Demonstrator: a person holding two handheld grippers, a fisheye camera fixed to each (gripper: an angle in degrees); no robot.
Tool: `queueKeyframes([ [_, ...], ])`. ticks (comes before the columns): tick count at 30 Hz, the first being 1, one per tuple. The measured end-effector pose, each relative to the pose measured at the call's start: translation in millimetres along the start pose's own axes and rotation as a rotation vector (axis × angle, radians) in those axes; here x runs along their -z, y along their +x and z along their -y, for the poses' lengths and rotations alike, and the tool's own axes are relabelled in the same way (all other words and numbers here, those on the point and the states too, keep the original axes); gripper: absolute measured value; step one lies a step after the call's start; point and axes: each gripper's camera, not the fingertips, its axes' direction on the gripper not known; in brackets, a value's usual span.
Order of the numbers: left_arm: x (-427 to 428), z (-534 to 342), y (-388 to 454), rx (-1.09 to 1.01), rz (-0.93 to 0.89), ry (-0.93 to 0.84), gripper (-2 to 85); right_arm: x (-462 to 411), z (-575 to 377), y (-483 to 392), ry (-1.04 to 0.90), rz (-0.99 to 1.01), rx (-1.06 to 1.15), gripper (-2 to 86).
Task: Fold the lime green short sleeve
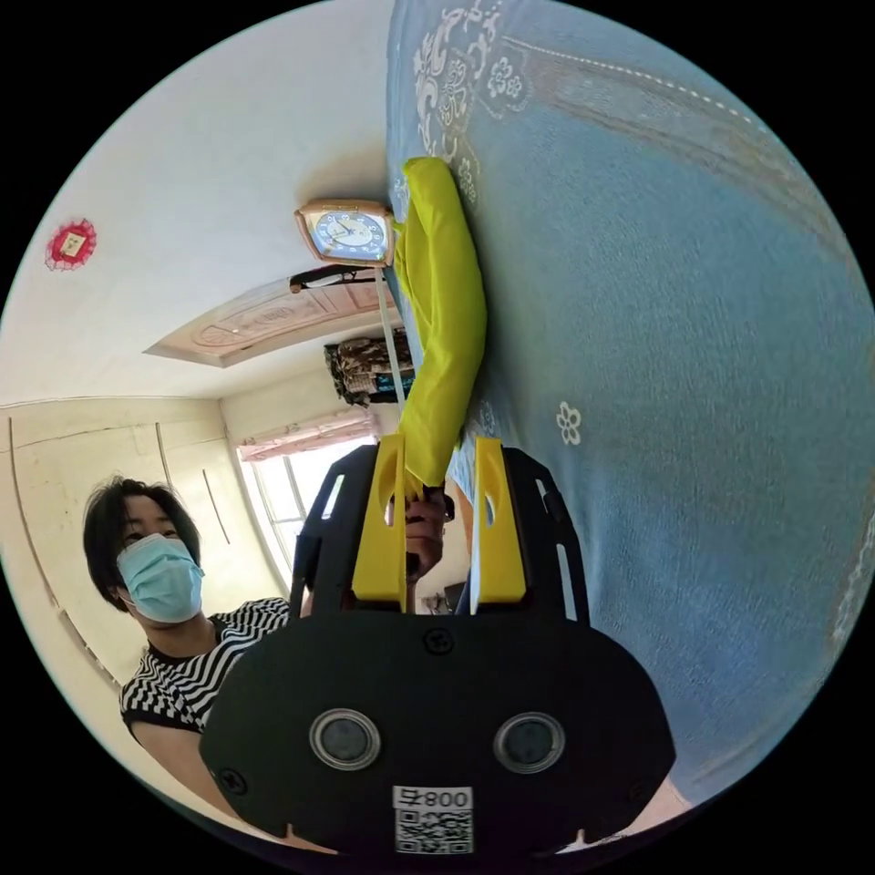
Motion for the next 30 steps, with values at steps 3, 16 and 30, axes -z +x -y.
queueKeyframes([
  [3, -0.9, -1.8, -3.5, 0.013, -0.011, 0.006, 2.8, -3.2, -0.8, 10.4, -0.010, 0.045, -0.008, 11.5],
  [16, 10.7, -32.2, -18.4, -0.052, 0.133, 0.013, 8.9, 11.6, -16.0, 17.4, -0.070, 0.096, -0.002, 2.4],
  [30, 22.9, -68.6, -31.2, -0.089, 0.196, 0.254, 11.0, 38.9, -41.6, -8.8, -0.090, 0.082, 0.057, 1.6],
])
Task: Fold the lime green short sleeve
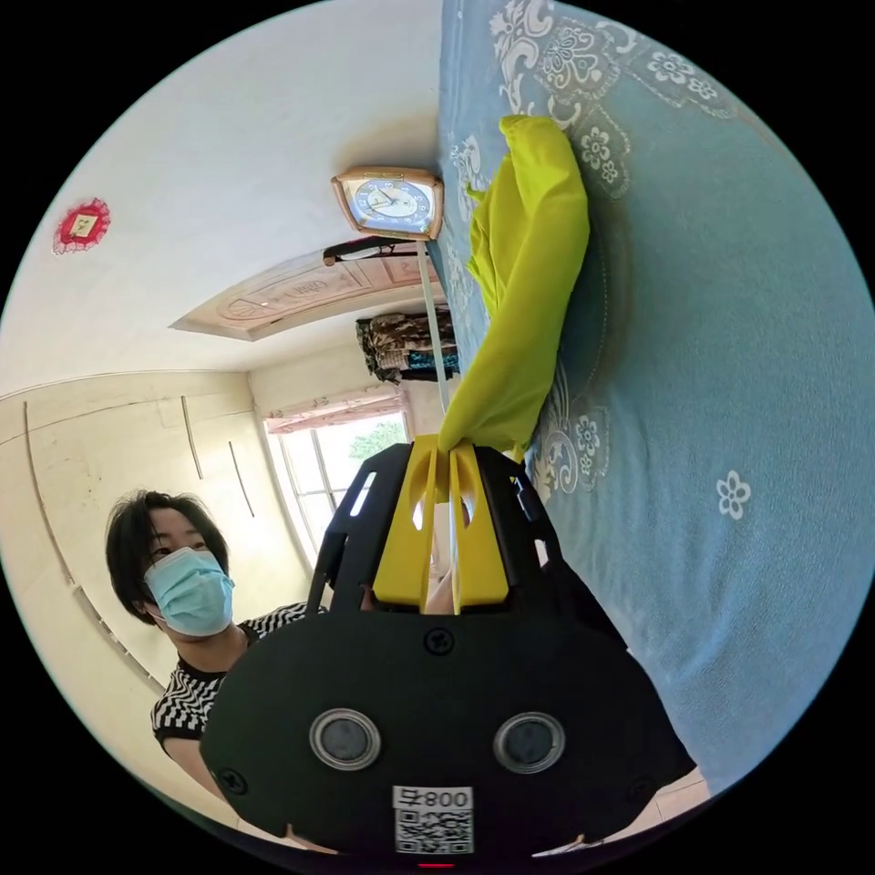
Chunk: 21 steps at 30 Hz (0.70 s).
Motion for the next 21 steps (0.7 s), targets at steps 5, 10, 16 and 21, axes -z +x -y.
queueKeyframes([
  [5, -5.8, -17.4, -5.6, 0.012, 0.018, 0.017, 9.3, 10.4, -15.4, -3.5, -0.002, -0.012, 0.007, 1.6],
  [10, -18.7, -39.8, -8.5, 0.027, 0.030, -0.005, 4.9, 22.8, -33.2, -4.7, -0.002, -0.028, 0.006, 1.6],
  [16, -32.8, -78.8, -2.0, 0.006, 0.003, -0.005, 2.4, 47.0, -68.9, -4.0, 0.013, -0.040, -0.007, 1.5],
  [21, -44.1, -123.0, 14.2, -0.044, 0.025, -0.061, 1.9, 76.5, -119.1, -8.0, 0.019, -0.077, -0.017, 1.6],
])
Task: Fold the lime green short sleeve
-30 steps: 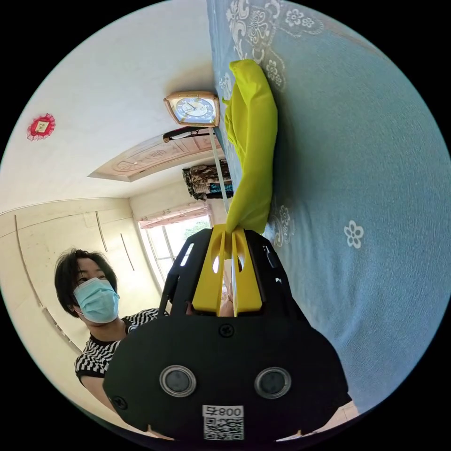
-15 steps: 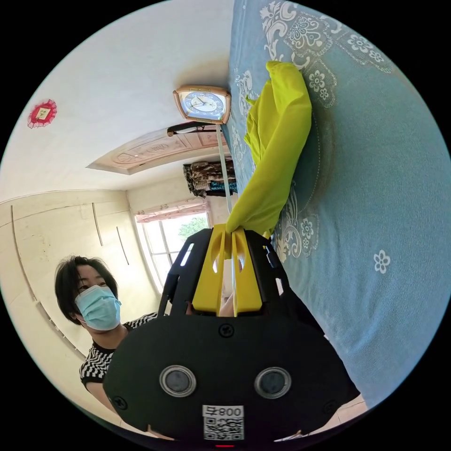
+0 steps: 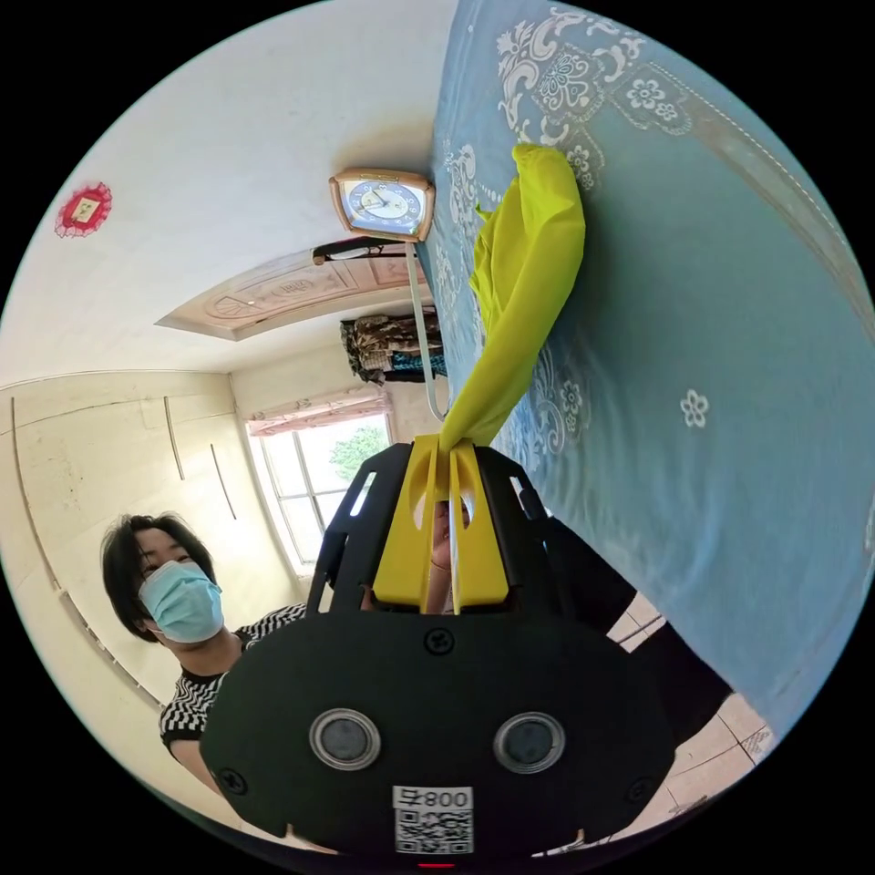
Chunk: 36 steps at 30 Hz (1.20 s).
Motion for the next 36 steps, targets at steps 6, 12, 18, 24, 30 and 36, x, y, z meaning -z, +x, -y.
queueKeyframes([
  [6, -22.6, -72.3, 21.7, -0.039, 0.039, -0.106, 1.8, 44.7, -83.2, 2.7, 0.046, 0.000, -0.024, 1.7],
  [12, -57.7, -141.7, 46.4, -0.103, 0.038, -0.214, 1.8, 94.5, -169.3, -4.9, 0.110, 0.012, 0.014, 1.7],
  [18, -111.7, -201.7, 71.1, -0.186, 0.031, -0.318, 1.7, 151.0, -251.0, -12.6, 0.192, 0.023, 0.077, 1.5],
  [24, -186.6, -253.5, 86.1, -0.224, 0.009, -0.409, 1.6, 213.0, -321.7, -12.2, 0.290, 0.052, 0.115, 1.3],
  [30, -288.9, -289.4, 106.0, -0.282, 0.020, -0.520, 1.6, 287.4, -365.9, -15.7, 0.378, 0.053, 0.132, 1.3],
  [36, -428.4, -309.8, 139.8, -0.366, 0.015, -0.612, 1.7, 386.6, -370.6, -47.3, 0.456, 0.007, 0.186, 1.3],
])
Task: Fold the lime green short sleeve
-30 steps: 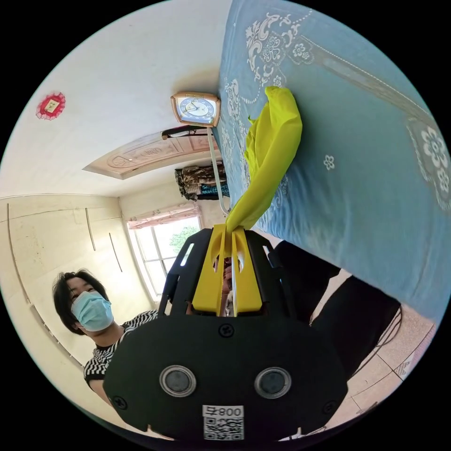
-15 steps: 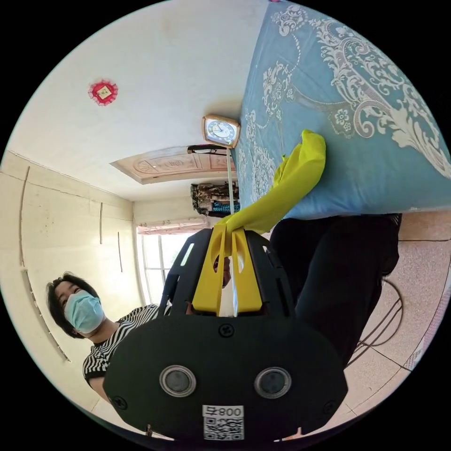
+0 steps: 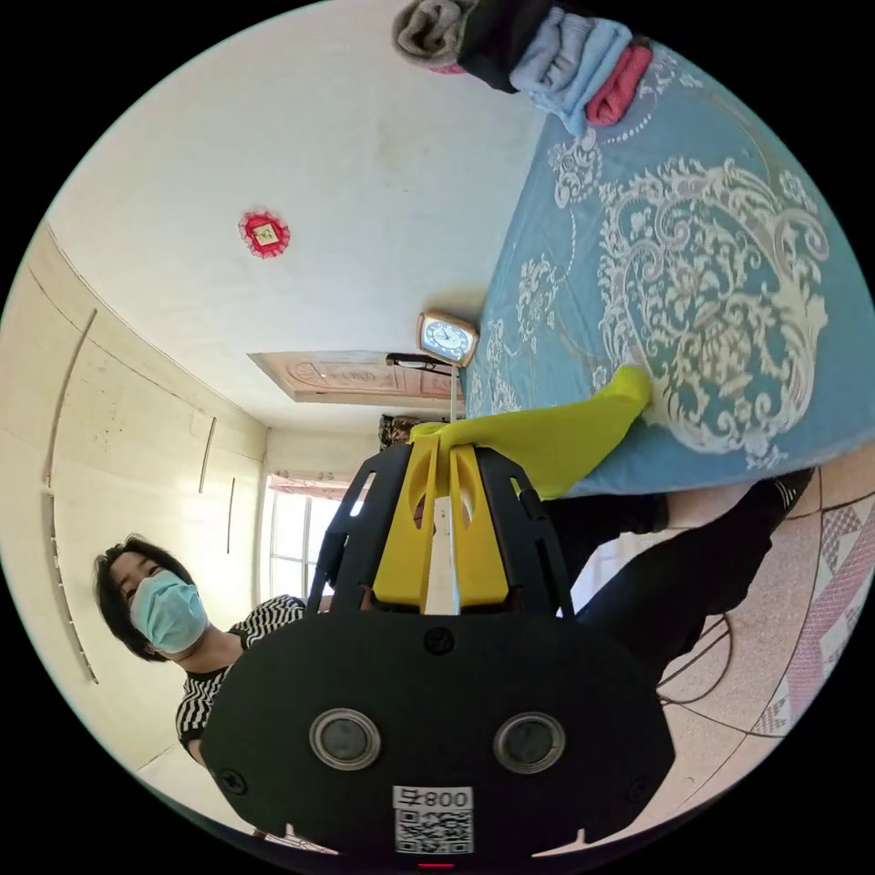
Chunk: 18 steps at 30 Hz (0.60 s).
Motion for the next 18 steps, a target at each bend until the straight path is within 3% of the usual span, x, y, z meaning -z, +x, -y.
queueKeyframes([
  [11, -257.0, 174.2, 68.0, -0.206, -0.113, -0.050, 1.7, 188.7, 141.7, -117.5, 0.148, -0.174, 0.231, 1.3],
  [15, -329.2, 208.9, 79.7, -0.299, -0.098, -0.067, 1.8, 235.2, 171.0, -132.3, 0.170, -0.246, 0.253, 1.3],
  [18, -390.2, 224.2, 63.2, -0.320, -0.030, -0.111, 1.9, 263.3, 186.1, -114.0, 0.154, -0.406, 0.183, 1.4],
])
